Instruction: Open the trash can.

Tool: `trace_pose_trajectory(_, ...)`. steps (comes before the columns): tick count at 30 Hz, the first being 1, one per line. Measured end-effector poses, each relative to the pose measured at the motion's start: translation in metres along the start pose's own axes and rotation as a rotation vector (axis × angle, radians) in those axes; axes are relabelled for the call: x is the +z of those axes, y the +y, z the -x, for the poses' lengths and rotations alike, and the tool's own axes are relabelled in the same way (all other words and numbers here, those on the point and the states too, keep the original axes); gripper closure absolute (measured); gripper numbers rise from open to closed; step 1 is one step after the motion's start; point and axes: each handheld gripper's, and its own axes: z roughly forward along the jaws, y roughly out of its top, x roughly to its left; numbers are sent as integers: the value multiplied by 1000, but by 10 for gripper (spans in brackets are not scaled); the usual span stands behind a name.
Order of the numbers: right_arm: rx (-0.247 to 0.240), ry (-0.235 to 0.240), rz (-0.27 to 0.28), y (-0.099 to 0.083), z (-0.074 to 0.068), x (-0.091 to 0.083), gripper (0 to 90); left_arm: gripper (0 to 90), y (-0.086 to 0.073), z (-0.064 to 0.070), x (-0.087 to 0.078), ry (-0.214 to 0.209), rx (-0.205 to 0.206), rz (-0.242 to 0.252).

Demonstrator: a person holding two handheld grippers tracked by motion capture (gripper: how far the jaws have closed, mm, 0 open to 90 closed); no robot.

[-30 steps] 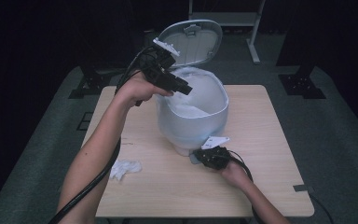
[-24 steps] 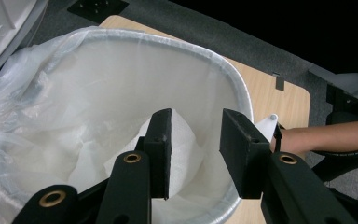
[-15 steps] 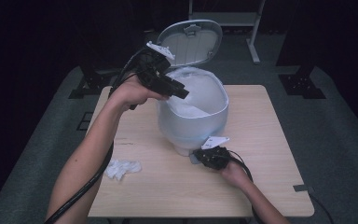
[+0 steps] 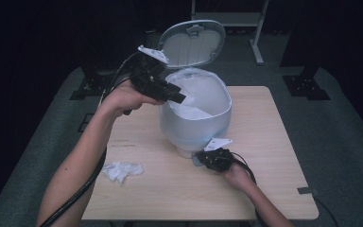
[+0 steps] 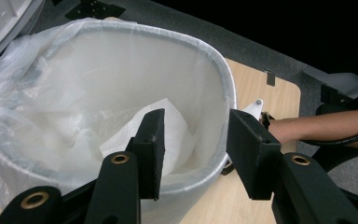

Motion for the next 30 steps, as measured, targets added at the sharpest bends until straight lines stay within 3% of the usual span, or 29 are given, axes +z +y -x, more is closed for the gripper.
trace_pose_trajectory(30,8,-17,1,0,-2,0,797,439,-58,-7,-37,38,-54,34)
